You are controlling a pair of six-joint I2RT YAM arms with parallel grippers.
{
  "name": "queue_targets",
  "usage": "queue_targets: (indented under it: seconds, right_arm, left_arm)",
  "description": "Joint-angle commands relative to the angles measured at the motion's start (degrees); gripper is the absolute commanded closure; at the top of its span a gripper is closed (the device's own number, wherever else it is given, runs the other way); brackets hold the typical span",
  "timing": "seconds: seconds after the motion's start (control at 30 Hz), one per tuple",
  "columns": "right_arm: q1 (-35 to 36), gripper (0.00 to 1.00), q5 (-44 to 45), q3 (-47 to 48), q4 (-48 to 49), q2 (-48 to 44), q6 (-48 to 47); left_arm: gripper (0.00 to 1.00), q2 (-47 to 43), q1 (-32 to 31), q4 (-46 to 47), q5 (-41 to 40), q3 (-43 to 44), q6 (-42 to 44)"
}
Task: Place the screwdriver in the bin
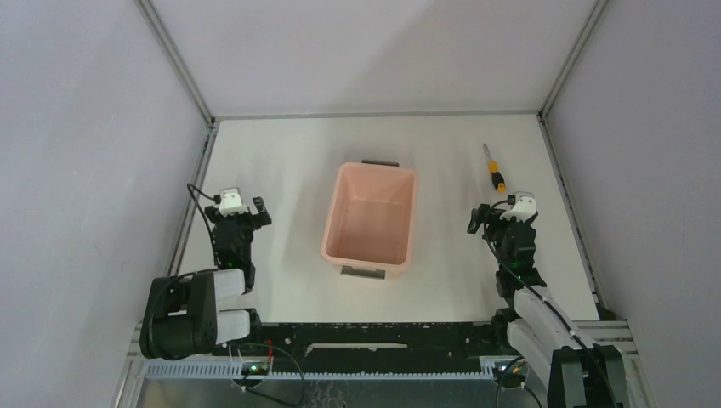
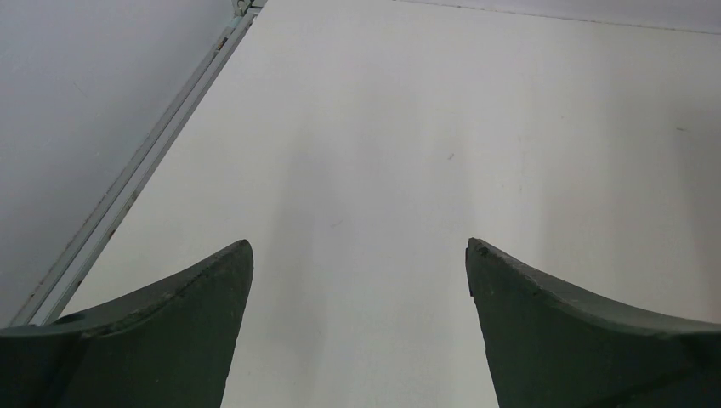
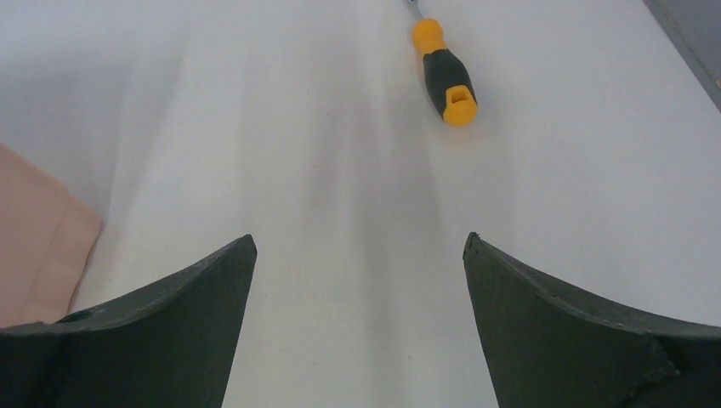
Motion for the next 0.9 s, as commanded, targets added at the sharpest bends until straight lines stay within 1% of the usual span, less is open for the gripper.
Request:
queue_targets:
  seconds: [0.0, 0.03, 0.1, 0.17, 0.23, 0.37, 0.4, 0.5, 0.57, 0.73, 0.8, 0.87]
  right_arm:
    - [-0.5, 0.0, 2.1, 3.8, -0.8, -0.8, 4.2]
    - [-0.5, 0.0, 1.4, 5.5, -3.2, -0.8, 4.3]
    - [-0.5, 0.0, 0.0, 11.7, -7.4, -0.3, 3.9]
    - [-0.9, 0.0, 1.1, 17.4, -10.9, 1.9, 3.9]
    - [-2.6, 0.0, -1.0, 25.9, -18.8, 6.0, 2.2]
    - [-7.5, 0.0, -8.0, 46.7, -40.2, 19.5, -0.3]
    - [-8.5, 0.0, -8.4, 51.8, -44.7, 24.9, -0.6]
    - [-10.3, 0.0, -8.1, 64.5, -55.3, 36.3, -2.3]
    - [-10.8, 0.0, -7.9, 71.7, -59.4, 42.7, -4.6]
    - [-11.6, 0.0, -9.4, 84.8, -64.7, 57.6, -9.0]
    - [-11.6, 0.01, -8.9, 89.5, -67.4, 63.1, -9.4]
    - [-11.7, 0.01, -8.3, 92.0, -68.3, 67.9, -9.9]
  left_arm:
    - [0.0, -0.4, -0.3, 1.6, -0.4, 2.2, 0.1]
    - [0.0, -0.4, -0.4, 1.6, -0.4, 2.2, 0.1]
    - [0.0, -0.4, -0.4, 1.6, -0.4, 2.3, 0.1]
    - [0.0, -0.4, -0.3, 1.6, -0.3, 2.3, 0.1]
    - [0.0, -0.4, -0.3, 1.6, -0.3, 2.2, 0.1]
    - [0.0, -0.3, -0.3, 1.6, -0.4, 2.2, 0.1]
    - [0.0, -0.4, -0.4, 1.6, -0.3, 2.2, 0.1]
    - [0.0, -0.4, -0.4, 1.6, -0.3, 2.2, 0.1]
    - [0.0, -0.4, -0.4, 1.6, -0.3, 2.3, 0.1]
    - [0.0, -0.4, -0.4, 1.6, -0.3, 2.2, 0.1]
    - [0.0, -0.4, -0.3, 1.6, -0.3, 2.2, 0.1]
    - [0.0, -0.3, -0.4, 1.6, -0.3, 2.3, 0.1]
